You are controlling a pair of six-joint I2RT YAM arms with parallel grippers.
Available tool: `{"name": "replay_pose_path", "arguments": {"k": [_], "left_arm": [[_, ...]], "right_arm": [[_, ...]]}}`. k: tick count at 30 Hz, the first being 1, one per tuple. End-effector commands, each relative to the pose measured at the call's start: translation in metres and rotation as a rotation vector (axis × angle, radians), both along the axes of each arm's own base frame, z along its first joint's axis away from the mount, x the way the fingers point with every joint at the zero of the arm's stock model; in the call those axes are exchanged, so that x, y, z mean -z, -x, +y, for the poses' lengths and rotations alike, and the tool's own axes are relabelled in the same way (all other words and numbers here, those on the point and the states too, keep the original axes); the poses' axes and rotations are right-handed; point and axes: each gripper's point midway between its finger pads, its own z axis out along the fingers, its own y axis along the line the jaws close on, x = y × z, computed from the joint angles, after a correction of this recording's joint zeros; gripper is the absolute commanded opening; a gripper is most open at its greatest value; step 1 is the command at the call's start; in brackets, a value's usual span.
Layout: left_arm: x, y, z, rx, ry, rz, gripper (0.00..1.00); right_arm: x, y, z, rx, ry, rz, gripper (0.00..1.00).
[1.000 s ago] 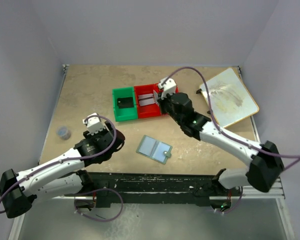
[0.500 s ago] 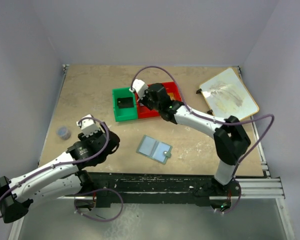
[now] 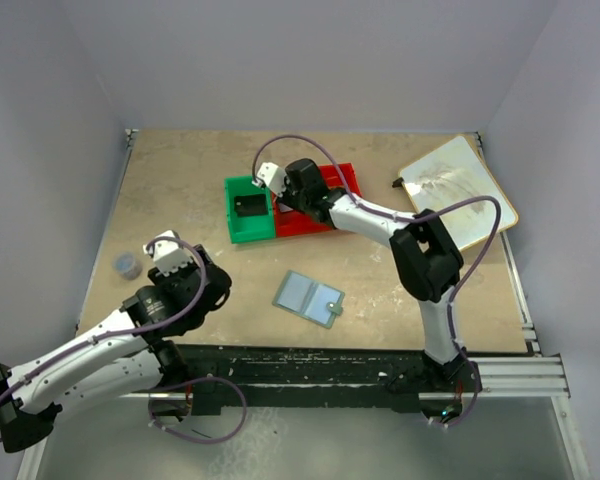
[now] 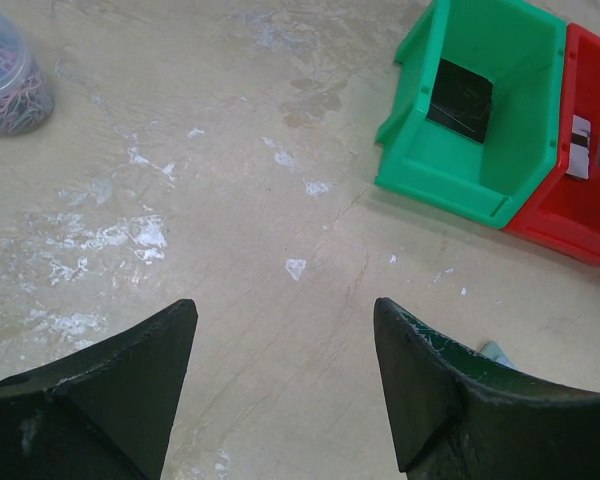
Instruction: Take the credit cards out of the card holder
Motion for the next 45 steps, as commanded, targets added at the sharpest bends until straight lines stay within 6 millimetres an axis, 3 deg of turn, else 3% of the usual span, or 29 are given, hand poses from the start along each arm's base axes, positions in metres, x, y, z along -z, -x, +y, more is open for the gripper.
{"name": "replay_pose_path", "arguments": {"k": [1,15,27,29,32,38,42,45], "left_arm": [[-0.018,-0.003,0.002,-0.016,0.025,-0.043,0.7],[-0.024,0.001,0.008,-0.024,0.049,-0.062,0.7],[-0.02,0.0,0.004,-0.013,0.034,-0.045,0.7],[-0.019,0.0,0.004,-0.012,0.033,-0.044,0.7],[-0.018,-0.001,0.002,-0.003,0.032,-0.04,0.7],[-0.013,-0.002,-0.002,0.012,0.02,-0.019,0.7],[-0.011,-0.002,-0.004,0.014,0.016,-0.012,0.7],[-0.01,-0.002,-0.004,0.016,0.015,-0.009,0.7]], "right_arm": [[-0.03,-0.023,0.006,-0.006,0.02,-0.102,0.0],[0.012,-0.056,0.002,0.039,0.161,-0.136,0.0],[0.03,-0.042,0.011,-0.055,0.139,-0.052,0.15],[0.031,-0.039,0.013,-0.077,0.106,-0.016,0.26],[0.022,-0.04,0.013,-0.079,0.034,0.019,0.34],[0.001,-0.041,0.014,-0.058,-0.059,0.044,0.38],[-0.02,-0.041,0.012,-0.004,-0.156,0.057,0.39],[-0.04,-0.041,0.006,0.067,-0.295,0.111,0.33]]}}
